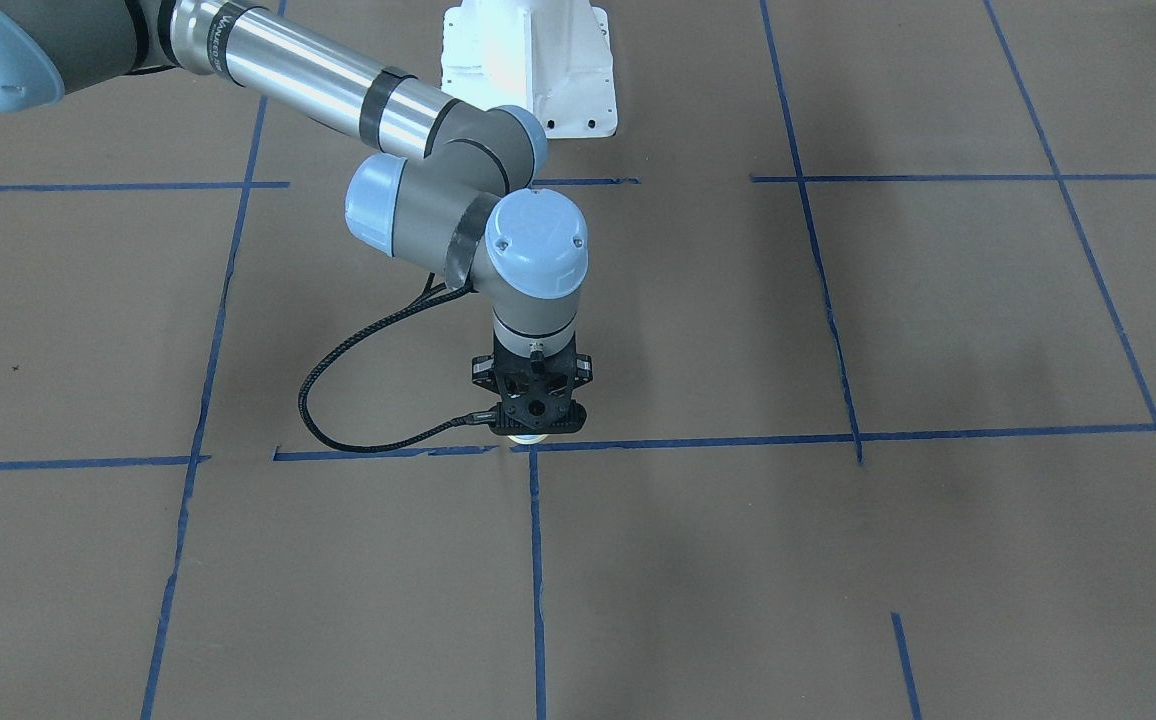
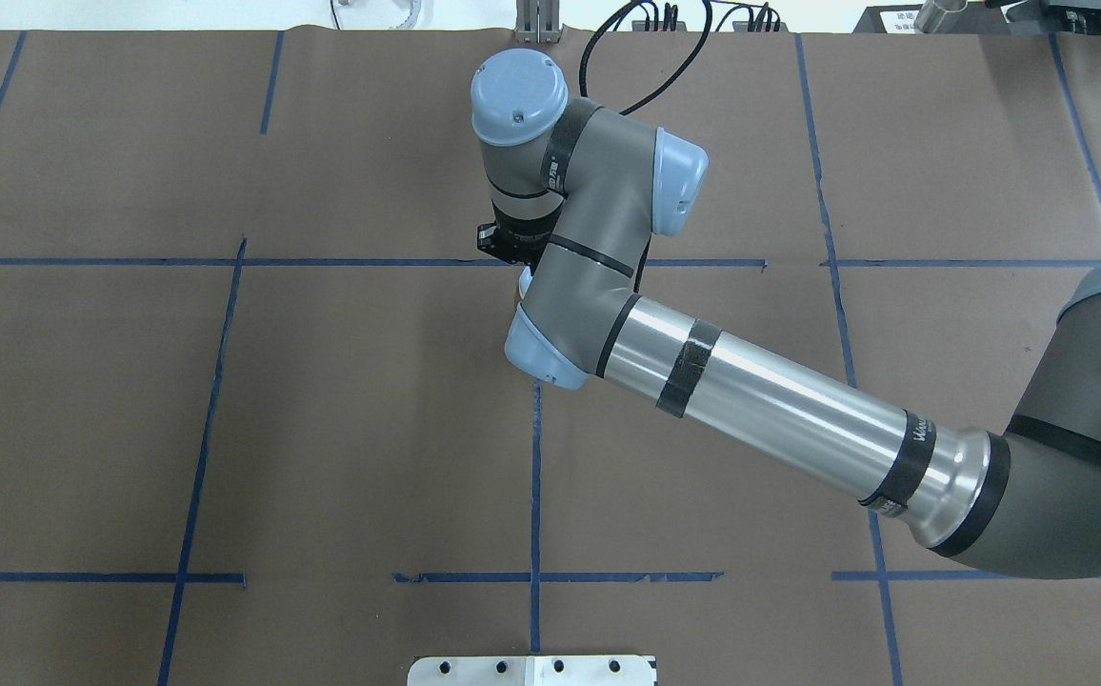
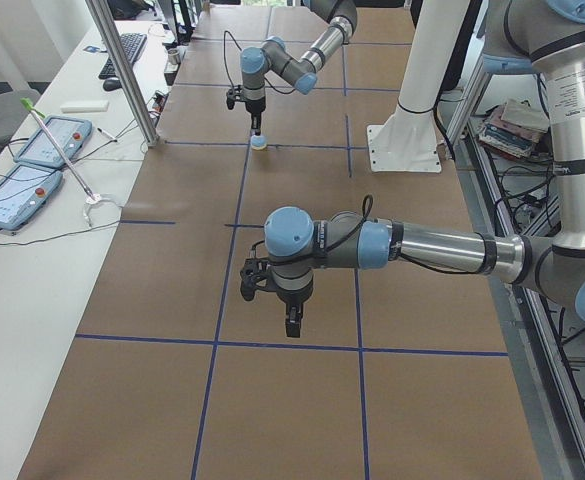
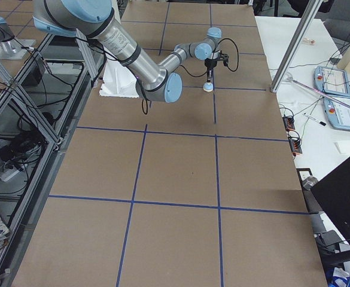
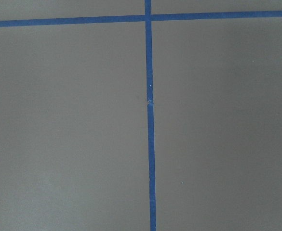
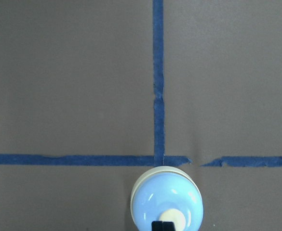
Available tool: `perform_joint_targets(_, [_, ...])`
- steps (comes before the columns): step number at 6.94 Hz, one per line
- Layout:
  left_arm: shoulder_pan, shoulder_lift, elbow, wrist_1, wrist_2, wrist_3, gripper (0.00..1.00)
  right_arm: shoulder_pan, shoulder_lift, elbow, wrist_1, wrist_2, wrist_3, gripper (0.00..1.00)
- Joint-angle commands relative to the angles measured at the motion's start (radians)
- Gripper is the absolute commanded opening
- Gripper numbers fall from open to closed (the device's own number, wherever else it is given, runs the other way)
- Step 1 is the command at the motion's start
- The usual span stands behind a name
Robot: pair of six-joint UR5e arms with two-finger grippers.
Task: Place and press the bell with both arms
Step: 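Lift and withdraw the right arm away from the bell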
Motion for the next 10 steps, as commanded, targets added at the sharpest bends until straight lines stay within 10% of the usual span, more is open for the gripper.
perform_joint_targets(1, [0.0, 0.0, 0.003, 0.0, 0.0, 0.002, 1.0, 0.049, -0.002, 0.035, -0.002, 0.076, 0.0, 0.36])
perform_joint_targets(2, [0.0, -0.002, 0.003, 0.0, 0.002, 0.002, 1.0, 0.06, -0.013, 0.044, -0.002, 0.076, -0.008, 0.97])
perform_joint_targets(4, [0.002, -0.002, 0.036, -0.001, 0.003, 0.002, 1.0, 0.119, -0.237, 0.285, -0.005, 0.099, -0.059, 1.0])
perform_joint_targets(6, [0.003, -0.008, 0.052, -0.002, 0.009, 0.005, 1.0, 0.235, -0.429, 0.565, -0.267, 0.145, -0.394, 1.0])
perform_joint_targets(10, [0.002, 0.026, 0.053, 0.015, 0.014, 0.005, 1.0, 0.641, -0.908, 0.653, -0.304, 0.301, -1.216, 1.0])
